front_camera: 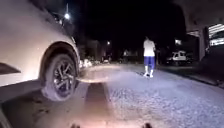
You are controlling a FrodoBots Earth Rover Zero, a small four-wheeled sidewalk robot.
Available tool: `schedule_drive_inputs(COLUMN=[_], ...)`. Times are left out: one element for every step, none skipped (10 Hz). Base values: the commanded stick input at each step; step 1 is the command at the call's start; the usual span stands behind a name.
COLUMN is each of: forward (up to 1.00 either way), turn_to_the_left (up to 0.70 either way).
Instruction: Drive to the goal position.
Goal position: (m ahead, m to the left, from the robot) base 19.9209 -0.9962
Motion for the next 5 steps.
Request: schedule_drive_inputs(forward=[0.85, 0.85, 0.85, 0.85, 0.85], turn_to_the_left=[0.0, 0.0, 0.0, 0.0, 0.0])
